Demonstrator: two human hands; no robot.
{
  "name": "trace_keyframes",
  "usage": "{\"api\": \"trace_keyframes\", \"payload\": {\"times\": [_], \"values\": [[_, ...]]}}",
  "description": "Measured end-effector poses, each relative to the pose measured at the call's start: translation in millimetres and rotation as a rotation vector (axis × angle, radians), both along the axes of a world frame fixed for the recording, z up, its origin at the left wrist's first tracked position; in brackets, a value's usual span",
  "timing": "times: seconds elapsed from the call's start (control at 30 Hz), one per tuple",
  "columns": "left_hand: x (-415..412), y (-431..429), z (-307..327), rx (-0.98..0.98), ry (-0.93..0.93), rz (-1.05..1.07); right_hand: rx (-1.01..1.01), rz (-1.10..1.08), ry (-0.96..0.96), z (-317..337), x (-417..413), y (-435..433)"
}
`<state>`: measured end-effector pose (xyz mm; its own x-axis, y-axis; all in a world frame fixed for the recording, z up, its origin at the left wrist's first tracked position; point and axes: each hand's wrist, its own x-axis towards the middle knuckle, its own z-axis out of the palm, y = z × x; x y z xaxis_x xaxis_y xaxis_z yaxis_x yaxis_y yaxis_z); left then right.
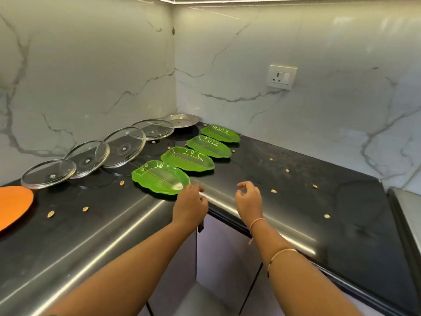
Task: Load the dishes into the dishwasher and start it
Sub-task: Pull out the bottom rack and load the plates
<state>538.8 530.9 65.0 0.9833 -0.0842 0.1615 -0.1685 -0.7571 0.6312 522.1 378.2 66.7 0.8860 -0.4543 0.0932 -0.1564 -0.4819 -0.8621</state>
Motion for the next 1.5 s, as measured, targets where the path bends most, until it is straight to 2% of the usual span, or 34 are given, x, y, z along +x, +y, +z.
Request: {"api": "trace_keyframes", "payload": {"times": [0.13,0.23,0.33,0.4,0.47,0.53,0.6,0.8,1.0,1.1,1.17,1.33,1.4,1.5], "values": [[36,10,1,0.075,0.009,0.181,0.085,0.013,0.092,-14,63,1],[71,14,3,0.119,0.008,0.232,0.117,0.071,0.138,-21,114,5],[107,15,-2,0.178,0.117,0.263,0.102,0.134,0.2,-23,162,9],[129,13,-11,0.277,0.252,0.269,0.025,0.215,0.238,-24,189,11],[147,11,-21,0.343,0.359,0.27,-0.143,0.317,0.282,-26,210,10],[168,8,-30,0.345,0.435,0.305,-0.287,0.388,0.329,-31,236,10],[183,7,-38,0.338,0.51,0.338,-0.345,0.422,0.377,-38,253,11],[199,0,-50,0.274,0.66,0.438,-0.34,0.363,0.392,-56,279,11],[203,-1,-54,0.347,0.719,0.44,-0.155,0.321,0.512,-57,291,7],[194,6,-62,0.509,0.693,0.377,-0.006,0.347,0.501,-57,287,4],[183,12,-61,0.595,0.606,0.334,0.132,0.399,0.463,-55,276,2],[152,22,-34,0.556,0.372,0.234,0.366,0.448,0.406,-44,230,0],[137,20,-24,0.505,0.316,0.209,0.378,0.406,0.353,-39,204,-1],[109,15,-16,0.445,0.222,0.154,0.246,0.316,0.248,-33,160,-5]]}}
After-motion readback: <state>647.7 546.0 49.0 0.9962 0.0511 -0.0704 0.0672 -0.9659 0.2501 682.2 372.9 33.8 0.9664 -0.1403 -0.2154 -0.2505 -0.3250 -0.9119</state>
